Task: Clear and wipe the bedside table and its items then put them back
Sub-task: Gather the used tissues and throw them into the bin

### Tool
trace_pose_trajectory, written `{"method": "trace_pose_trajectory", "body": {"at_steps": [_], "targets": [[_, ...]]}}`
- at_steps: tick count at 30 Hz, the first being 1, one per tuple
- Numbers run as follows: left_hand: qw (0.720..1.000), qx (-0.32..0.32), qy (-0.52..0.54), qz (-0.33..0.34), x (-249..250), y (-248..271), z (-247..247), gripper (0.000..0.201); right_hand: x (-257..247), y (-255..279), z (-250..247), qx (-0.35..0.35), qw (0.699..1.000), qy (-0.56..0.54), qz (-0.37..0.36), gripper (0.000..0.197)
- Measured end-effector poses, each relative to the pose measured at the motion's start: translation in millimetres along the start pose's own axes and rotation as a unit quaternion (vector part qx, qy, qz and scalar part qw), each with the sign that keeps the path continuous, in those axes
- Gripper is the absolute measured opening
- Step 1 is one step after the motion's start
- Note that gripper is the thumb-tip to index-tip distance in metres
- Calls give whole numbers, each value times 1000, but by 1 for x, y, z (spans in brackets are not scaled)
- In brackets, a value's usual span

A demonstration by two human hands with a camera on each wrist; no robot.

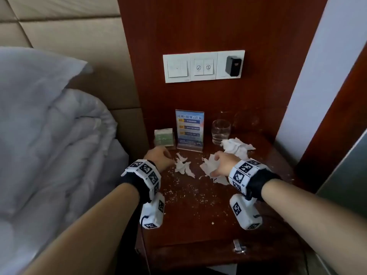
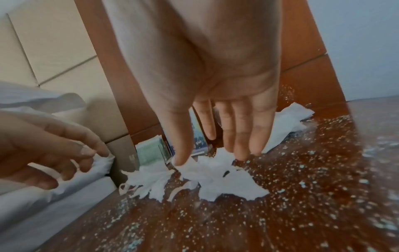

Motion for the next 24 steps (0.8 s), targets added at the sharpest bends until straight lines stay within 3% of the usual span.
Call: {"method": "trace_pose_trajectory", "body": {"at_steps": [4, 8, 11, 18, 24], "targets": [[996, -48, -71, -11, 0, -20, 18, 38, 1, -17, 12, -45, 999, 21, 1, 67], [991, -64, -117, -12, 2, -37, 29, 51, 4, -25, 10, -12, 999, 47, -13, 36], [990, -73, -123, -2, 6, -43, 35, 51, 7, -30, 3, -2, 999, 40, -15, 23], [990, -74, -117, 31, 18, -49, 47, 52, 26, -35, -5, 54, 998, -26, 8, 17], [986, -71, -147, 40, 17, -48, 45, 36, 21, -36, -7, 98, 993, -70, 0, 13]]}}
Point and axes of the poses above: each hand's wrist, its own y-axis away from the middle knuckle, its own z-axis out of the palm, x = y × z, the point moved 2 cm from there along -y, towards the middle knuckle, and after that the axes turned 10 degrees about -z, right-handed, at the moved point
